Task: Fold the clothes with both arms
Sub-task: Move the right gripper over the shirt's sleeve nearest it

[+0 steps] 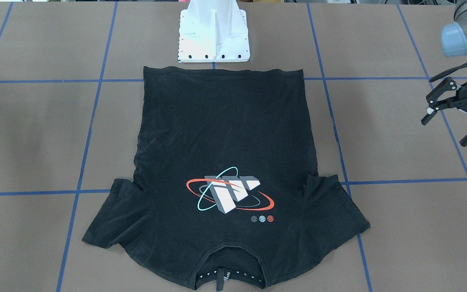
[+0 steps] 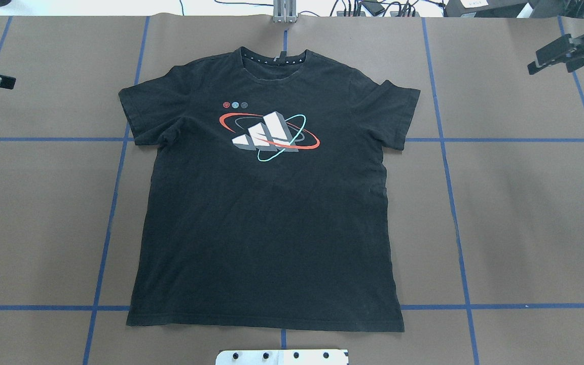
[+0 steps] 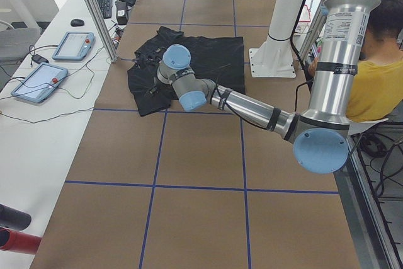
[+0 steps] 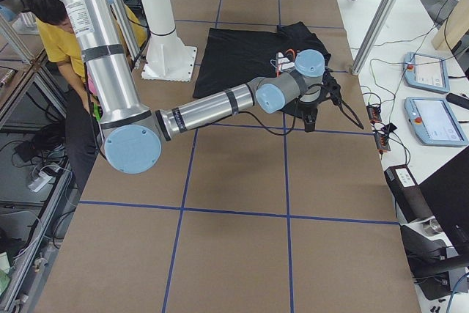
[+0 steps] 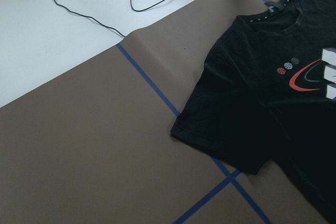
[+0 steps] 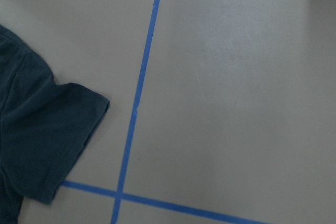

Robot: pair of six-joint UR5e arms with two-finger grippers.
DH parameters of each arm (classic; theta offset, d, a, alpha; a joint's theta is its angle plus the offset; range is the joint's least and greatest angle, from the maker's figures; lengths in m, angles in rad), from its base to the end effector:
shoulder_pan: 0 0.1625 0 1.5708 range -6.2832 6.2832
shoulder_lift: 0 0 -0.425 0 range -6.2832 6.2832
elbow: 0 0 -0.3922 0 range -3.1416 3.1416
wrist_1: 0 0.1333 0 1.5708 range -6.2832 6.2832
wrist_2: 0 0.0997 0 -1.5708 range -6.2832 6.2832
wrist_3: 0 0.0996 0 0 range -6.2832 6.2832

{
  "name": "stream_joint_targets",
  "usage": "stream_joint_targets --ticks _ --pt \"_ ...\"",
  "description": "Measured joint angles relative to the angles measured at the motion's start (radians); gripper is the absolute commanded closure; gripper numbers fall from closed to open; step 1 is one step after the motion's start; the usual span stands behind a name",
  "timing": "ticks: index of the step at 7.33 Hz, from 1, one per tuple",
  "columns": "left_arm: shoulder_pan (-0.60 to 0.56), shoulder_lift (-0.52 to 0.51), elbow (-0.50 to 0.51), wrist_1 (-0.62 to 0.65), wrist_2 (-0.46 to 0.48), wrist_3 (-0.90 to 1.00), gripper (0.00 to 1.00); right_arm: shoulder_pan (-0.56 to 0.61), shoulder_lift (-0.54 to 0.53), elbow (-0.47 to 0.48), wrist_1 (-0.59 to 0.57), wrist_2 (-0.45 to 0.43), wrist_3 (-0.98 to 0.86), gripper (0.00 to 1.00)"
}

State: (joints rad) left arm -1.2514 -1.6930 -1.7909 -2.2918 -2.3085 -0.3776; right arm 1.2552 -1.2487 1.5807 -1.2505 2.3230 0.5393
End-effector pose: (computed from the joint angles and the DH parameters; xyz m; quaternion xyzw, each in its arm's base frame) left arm 0.1048 -0.5279 0.4014 0.3383 0.4536 0.1593 0.8090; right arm -0.1331 -0.6179 0.4351 0.1270 -0.4402 -0.0186 0.8887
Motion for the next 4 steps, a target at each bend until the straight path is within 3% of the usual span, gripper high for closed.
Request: stream_joint_targets --ticks 4 --pt "0.021 -0.018 0.001 -0.001 0.002 -0.034 0.0 -0.188 0.199 -0.4 0.463 -0.188 0.387 0.02"
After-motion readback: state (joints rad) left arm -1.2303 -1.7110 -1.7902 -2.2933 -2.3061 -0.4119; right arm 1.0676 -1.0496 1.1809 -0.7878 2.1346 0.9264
